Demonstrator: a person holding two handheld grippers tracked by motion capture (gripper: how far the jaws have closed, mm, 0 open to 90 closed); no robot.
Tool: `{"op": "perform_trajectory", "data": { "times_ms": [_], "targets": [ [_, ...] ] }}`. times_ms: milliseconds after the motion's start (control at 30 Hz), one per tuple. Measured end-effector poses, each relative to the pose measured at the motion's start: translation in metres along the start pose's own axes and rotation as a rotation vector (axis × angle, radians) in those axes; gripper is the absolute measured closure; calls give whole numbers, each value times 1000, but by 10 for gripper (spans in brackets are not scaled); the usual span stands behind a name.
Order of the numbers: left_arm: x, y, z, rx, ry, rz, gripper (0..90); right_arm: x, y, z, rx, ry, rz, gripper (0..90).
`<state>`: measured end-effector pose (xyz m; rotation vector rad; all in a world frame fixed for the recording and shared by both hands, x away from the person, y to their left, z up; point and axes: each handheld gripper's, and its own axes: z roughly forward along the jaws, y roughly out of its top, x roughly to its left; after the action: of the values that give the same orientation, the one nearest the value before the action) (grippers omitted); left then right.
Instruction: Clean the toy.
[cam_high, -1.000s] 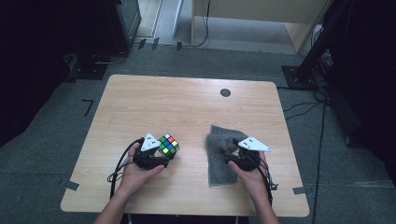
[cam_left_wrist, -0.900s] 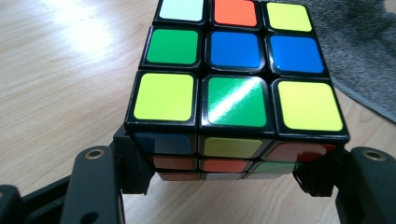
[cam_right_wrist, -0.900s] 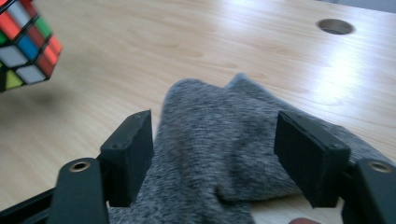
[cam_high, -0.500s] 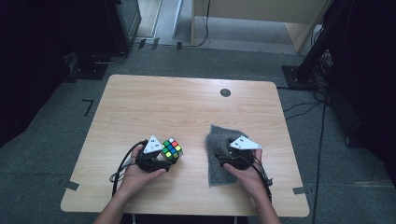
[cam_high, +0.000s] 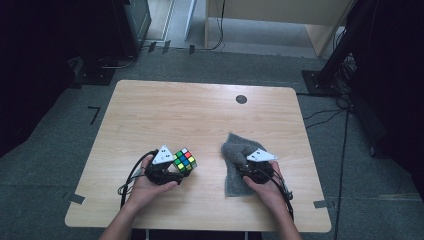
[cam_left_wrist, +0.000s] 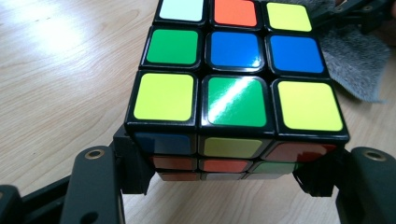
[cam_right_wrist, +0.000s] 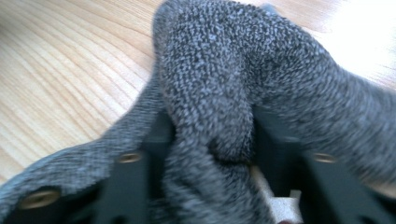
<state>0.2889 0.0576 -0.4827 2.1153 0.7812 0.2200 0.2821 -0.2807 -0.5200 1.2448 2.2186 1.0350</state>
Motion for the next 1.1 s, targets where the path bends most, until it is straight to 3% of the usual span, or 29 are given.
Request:
{"op": "perform_trajectory", "data": {
  "times_ms": [33,67,133,300,333,400,467,500,567,667,767,800,833,867,900,967,1000,1067,1100],
  "targets": [
    [0,0,0,0,0,0,340,0,0,0,0,0,0,578],
    [0,0,0,-1,1,0,340,2,1,-3,-6,-12,2,706],
    [-2,1,2,4,9,8,340,6,3,-6,-29,-6,3,743],
    [-12,2,8,34,16,60,340,26,23,-25,-163,133,48,755],
    [-12,2,8,34,16,60,340,33,29,-30,-187,171,46,755],
    [-21,4,14,59,20,108,340,44,37,-35,-229,225,27,753],
    [-30,4,19,83,30,156,340,54,42,-37,-238,265,11,748],
    [-30,4,19,83,30,156,340,54,42,-37,-238,265,11,748],
    [-43,5,28,100,35,208,340,71,48,-35,-223,302,-27,740],
    [-56,6,34,119,31,252,340,86,51,-31,-203,296,-73,737],
    [-64,6,38,136,33,278,340,108,52,-28,-183,294,-156,730],
    [-64,6,38,136,33,278,340,108,52,-28,-183,294,-156,730],
    [-66,6,39,136,44,279,341,116,52,-27,-170,273,-200,722],
    [-64,6,37,133,38,270,341,116,52,-27,-166,264,-206,720],
    [-64,6,37,133,38,270,342,116,52,-27,-166,264,-206,720],
    [-58,8,30,109,48,239,343,102,54,-29,-174,237,-138,718],
    [-58,8,30,109,48,239,343,102,54,-29,-174,237,-138,718],
    [-54,8,27,98,54,221,342,92,54,-30,-169,206,-85,725],
    [-52,9,27,94,57,211,343,91,53,-32,-181,214,-77,727]
  ]
}}
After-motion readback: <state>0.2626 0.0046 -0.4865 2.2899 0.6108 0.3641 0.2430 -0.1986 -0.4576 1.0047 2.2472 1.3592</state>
